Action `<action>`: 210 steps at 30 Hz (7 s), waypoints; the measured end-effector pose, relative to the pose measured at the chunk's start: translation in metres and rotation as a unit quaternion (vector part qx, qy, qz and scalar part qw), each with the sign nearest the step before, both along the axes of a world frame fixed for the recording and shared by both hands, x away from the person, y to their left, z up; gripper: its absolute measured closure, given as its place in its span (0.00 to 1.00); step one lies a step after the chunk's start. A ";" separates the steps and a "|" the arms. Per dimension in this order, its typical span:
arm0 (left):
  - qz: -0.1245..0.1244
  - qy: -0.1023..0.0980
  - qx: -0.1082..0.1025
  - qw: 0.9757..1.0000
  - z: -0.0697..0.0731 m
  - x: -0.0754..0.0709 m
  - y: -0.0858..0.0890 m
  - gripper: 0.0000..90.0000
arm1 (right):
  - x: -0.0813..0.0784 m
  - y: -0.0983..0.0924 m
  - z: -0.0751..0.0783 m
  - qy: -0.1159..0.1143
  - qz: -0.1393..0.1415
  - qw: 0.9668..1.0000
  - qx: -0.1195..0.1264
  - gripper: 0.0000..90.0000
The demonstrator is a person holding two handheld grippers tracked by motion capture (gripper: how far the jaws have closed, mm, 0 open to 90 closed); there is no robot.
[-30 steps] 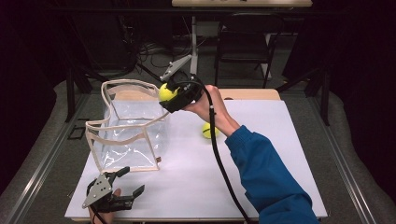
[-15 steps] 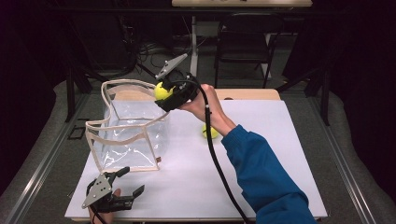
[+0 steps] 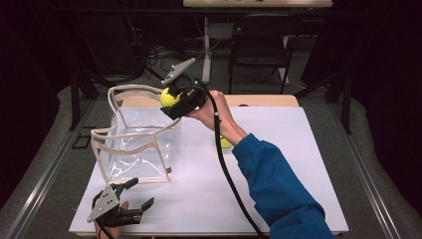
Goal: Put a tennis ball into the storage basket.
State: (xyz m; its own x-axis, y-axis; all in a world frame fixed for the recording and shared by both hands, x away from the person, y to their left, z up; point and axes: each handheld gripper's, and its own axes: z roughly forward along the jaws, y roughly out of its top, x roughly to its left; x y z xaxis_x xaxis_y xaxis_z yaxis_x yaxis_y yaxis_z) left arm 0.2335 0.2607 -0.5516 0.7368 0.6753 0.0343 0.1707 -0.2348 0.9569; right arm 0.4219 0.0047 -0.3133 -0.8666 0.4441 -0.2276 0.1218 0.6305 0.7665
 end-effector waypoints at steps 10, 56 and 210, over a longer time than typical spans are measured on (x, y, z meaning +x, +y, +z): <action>0.000 0.000 0.000 1.000 0.000 0.000 0.000 0.18 | 0.000 0.004 -0.001 -0.001 0.001 1.000 0.004 0.29; -0.004 0.001 -0.001 1.000 0.000 0.000 0.001 0.18 | 0.008 0.032 -0.028 0.018 0.001 1.000 0.005 0.28; -0.012 -0.002 0.000 1.000 0.000 0.001 -0.004 0.18 | -0.034 -0.147 -0.188 0.136 -0.102 0.984 -0.045 0.00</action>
